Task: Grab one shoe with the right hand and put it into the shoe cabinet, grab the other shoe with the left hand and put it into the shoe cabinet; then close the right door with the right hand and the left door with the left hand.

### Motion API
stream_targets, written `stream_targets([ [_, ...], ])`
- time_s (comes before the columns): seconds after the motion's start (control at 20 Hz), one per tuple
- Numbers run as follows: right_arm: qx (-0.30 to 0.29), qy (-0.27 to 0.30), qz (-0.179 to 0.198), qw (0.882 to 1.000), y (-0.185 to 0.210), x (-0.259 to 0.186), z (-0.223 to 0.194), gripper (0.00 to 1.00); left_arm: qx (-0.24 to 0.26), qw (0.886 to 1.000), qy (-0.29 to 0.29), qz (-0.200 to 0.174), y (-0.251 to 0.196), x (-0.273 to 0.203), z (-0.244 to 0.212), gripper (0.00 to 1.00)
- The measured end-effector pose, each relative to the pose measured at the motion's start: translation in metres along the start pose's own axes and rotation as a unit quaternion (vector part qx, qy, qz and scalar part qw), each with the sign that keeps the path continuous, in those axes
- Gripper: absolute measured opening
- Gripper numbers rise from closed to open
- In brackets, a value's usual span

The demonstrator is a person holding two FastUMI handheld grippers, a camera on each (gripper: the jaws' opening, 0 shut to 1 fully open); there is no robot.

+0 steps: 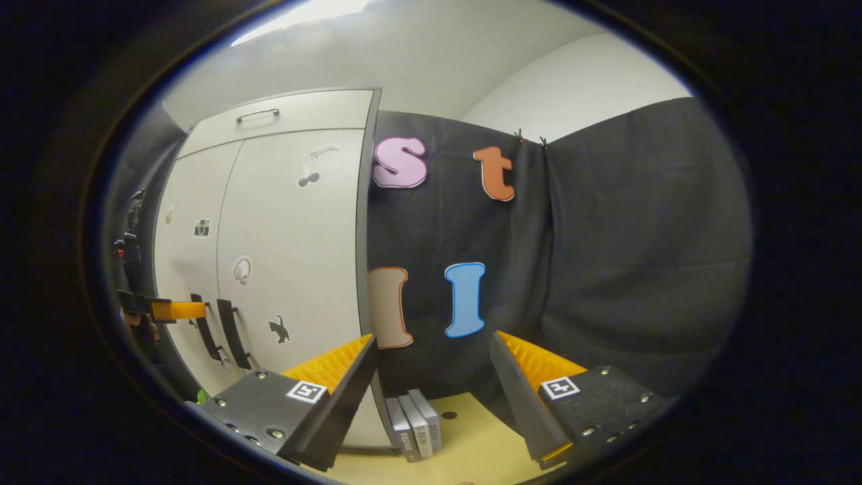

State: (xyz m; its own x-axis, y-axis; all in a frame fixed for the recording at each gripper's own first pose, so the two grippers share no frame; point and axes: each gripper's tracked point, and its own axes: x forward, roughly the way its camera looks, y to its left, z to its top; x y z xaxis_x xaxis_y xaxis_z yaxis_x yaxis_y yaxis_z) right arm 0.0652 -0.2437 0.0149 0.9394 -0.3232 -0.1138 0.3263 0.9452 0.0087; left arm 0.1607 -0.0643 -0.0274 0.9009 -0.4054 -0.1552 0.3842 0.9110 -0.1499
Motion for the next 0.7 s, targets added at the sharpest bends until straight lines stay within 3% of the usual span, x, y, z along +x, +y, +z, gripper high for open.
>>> stream_targets([
  [0.4, 0.004, 0.006, 0.019, 1.000, 0.016, 0.005, -0.005, 0.97, -0.002, 1.000, 0.004, -0.004, 0.000, 0.002, -0.001, 0.85],
  [0.7, 0.007, 0.012, 0.067, 0.998, 0.059, -0.007, -0.006, 1.00, 0.031, 0.999, 0.006, 0.011, 0.000, -0.023, 0.010, 0.89],
])
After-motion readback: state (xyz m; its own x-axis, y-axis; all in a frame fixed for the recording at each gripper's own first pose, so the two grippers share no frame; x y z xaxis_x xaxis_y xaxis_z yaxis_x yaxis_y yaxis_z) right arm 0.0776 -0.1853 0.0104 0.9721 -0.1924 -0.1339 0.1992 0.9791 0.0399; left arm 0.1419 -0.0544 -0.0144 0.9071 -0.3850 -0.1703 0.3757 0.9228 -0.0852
